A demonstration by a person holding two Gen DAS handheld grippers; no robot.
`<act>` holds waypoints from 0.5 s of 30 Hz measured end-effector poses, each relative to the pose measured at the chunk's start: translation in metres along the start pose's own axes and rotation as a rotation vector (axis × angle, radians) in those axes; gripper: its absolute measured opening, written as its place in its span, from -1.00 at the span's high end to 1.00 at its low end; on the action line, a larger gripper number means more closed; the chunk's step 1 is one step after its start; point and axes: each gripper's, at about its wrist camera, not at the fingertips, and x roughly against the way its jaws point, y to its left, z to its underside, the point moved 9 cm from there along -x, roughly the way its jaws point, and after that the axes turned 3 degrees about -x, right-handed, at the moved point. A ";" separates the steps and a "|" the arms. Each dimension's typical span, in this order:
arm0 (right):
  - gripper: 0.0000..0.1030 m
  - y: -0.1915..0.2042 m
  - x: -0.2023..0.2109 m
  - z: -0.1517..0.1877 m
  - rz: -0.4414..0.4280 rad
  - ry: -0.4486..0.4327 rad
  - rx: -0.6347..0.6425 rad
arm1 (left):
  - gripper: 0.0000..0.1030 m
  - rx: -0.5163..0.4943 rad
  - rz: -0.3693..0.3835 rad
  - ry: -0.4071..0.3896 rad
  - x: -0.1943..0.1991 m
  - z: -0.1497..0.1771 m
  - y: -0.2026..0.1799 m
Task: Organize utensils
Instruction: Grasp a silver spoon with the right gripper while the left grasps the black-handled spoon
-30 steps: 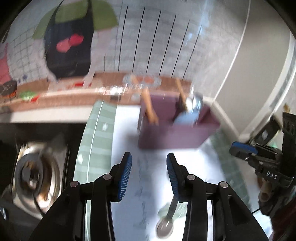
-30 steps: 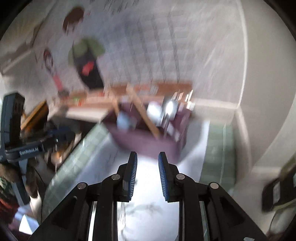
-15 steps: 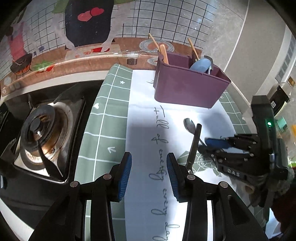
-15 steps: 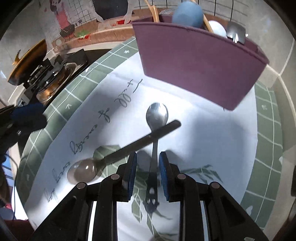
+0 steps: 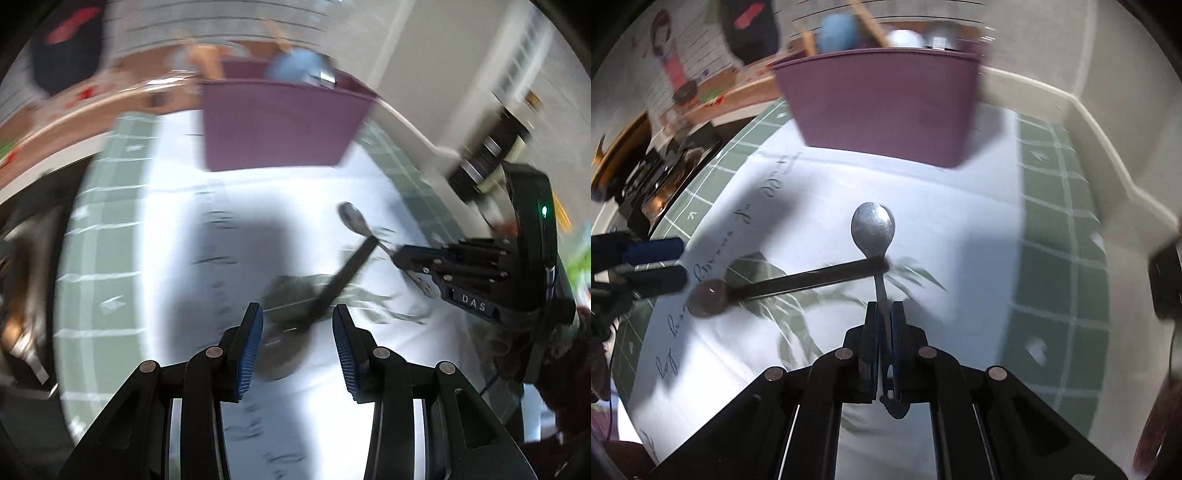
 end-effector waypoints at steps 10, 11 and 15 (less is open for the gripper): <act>0.87 -0.026 0.021 0.028 -0.006 -0.023 -0.087 | 0.21 -0.259 -0.103 0.148 -0.050 -0.005 -0.027; 0.87 -0.027 0.021 0.028 -0.007 -0.024 -0.090 | 0.20 -0.252 -0.114 0.143 -0.049 -0.004 -0.024; 0.78 -0.030 0.023 0.030 0.004 -0.028 -0.099 | 0.23 -0.169 -0.184 0.129 -0.044 -0.006 0.003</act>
